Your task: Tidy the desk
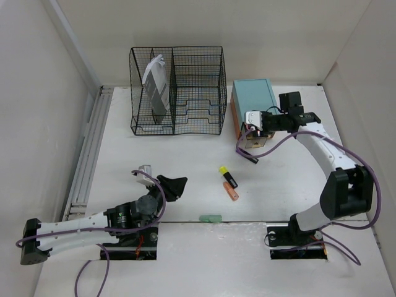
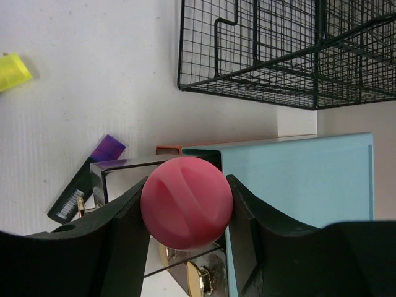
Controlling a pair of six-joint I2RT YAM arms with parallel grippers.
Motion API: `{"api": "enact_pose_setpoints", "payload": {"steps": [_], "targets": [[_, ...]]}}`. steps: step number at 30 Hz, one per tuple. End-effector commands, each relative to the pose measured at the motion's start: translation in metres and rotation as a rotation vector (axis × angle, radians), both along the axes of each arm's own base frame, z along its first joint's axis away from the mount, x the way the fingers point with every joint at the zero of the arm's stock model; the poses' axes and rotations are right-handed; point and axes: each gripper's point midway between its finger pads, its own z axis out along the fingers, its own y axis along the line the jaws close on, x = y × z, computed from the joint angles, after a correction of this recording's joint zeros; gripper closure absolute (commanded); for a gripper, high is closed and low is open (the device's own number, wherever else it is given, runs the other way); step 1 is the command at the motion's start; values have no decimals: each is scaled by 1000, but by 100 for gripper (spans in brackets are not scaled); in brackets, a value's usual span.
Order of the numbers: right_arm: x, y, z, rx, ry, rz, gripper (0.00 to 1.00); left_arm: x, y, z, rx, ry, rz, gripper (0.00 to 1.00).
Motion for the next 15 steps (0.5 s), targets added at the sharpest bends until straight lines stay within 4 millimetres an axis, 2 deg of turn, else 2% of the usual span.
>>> {"api": "enact_pose_setpoints", "payload": {"steps": [1, 3, 7, 8, 13, 15], "targets": [[15, -1, 17, -40, -118, 13, 100, 1, 0, 8, -21, -6, 9, 67], [16, 4, 17, -57, -132, 16, 99, 2, 1, 8, -21, -8, 18, 67], [15, 1, 14, -72, -128, 13, 81, 2, 1, 8, -21, -8, 18, 67], [15, 1, 14, -72, -128, 13, 66, 2, 1, 8, -21, -8, 18, 67], [7, 3, 16, -61, -105, 27, 43, 2, 2, 6, -12, -5, 18, 67], [4, 3, 23, -63, -122, 32, 40, 2, 2, 6, -12, -5, 18, 67]]}}
